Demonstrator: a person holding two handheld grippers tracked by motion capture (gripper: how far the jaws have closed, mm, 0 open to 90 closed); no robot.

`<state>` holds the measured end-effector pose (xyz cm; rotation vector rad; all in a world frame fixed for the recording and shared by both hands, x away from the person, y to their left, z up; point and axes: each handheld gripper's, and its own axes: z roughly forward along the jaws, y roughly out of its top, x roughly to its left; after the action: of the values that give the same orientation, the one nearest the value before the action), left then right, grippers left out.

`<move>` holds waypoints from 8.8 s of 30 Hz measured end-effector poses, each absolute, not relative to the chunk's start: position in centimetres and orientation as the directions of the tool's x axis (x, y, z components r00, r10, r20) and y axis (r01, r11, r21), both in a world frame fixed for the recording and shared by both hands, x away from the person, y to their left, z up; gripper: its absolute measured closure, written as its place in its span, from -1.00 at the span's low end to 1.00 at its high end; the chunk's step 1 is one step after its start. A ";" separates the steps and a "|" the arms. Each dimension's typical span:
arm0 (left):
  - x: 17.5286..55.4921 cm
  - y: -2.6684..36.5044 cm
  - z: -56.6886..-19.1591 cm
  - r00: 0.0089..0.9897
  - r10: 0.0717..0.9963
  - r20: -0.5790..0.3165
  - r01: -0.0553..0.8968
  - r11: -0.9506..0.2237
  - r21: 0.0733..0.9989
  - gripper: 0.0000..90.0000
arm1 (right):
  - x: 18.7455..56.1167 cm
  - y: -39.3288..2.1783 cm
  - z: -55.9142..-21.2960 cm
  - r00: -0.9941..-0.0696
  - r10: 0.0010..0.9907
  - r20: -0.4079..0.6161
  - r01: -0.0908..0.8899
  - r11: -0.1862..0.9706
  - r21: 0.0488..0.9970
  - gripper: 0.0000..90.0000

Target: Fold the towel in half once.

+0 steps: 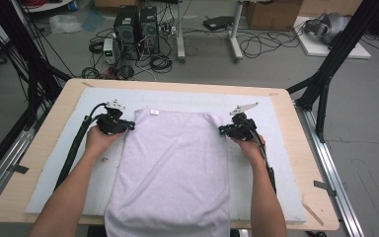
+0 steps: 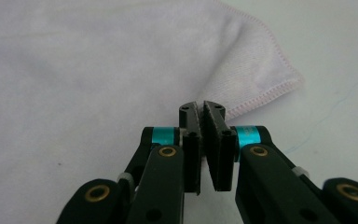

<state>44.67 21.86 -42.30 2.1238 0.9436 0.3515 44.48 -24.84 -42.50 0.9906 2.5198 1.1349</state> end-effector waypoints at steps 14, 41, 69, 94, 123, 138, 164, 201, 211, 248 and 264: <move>36.4 24.3 -41.2 0.759 0.651 -0.013 0.389 -0.437 0.811 0.90 | 37.2 -25.7 -39.1 -0.836 0.531 0.134 0.433 0.490 0.756 0.90; 39.3 23.9 -43.1 0.673 0.734 -0.095 0.524 -0.381 0.762 0.06 | 38.7 -24.3 -42.1 -0.785 0.601 0.153 0.509 0.484 0.712 0.19; 38.7 24.7 -41.4 0.691 0.717 -0.092 0.480 -0.361 0.800 0.85 | 37.4 -24.4 -39.1 -0.824 0.557 0.105 0.428 0.489 0.760 0.91; 39.0 23.3 -41.0 0.700 0.712 -0.056 0.467 -0.397 0.790 0.90 | 37.8 -24.3 -39.9 -0.815 0.568 0.111 0.422 0.452 0.786 0.91; 23.4 25.3 -39.9 0.831 0.556 0.024 0.293 -0.474 0.831 0.37 | 22.4 -25.4 -38.6 -0.918 0.391 0.068 0.277 0.511 0.814 0.62; 33.1 23.2 -41.4 0.743 0.669 -0.026 0.402 -0.415 0.816 0.09 | 32.8 -24.7 -40.6 -0.864 0.502 0.049 0.354 0.535 0.767 0.27; 39.0 23.3 -38.6 0.665 0.747 0.002 0.428 -0.383 0.819 0.92 | 39.8 -24.1 -39.2 -0.798 0.603 0.001 0.425 0.562 0.709 0.91; 38.3 23.6 -42.6 0.755 0.655 -0.026 0.412 -0.444 0.796 0.34 | 37.9 -24.4 -41.6 -0.815 0.578 0.044 0.417 0.532 0.737 0.35; 37.7 23.2 -44.3 0.753 0.657 -0.004 0.423 -0.480 0.769 0.36 | 36.6 -23.8 -44.2 -0.827 0.560 0.049 0.420 0.557 0.717 0.44; 35.9 24.0 -39.9 0.757 0.653 -0.025 0.390 -0.421 0.819 0.96 | 35.8 -24.8 -39.2 -0.843 0.539 0.003 0.342 0.530 0.776 0.95; 24.7 24.9 -39.0 0.818 0.574 0.042 0.295 -0.480 0.826 0.96 | 26.0 -25.3 -37.6 -0.901 0.432 -0.032 0.244 0.566 0.787 0.95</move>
<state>24.66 24.89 -38.97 2.0996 0.6376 0.3935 25.97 -25.30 -37.56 0.5649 2.5790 1.2455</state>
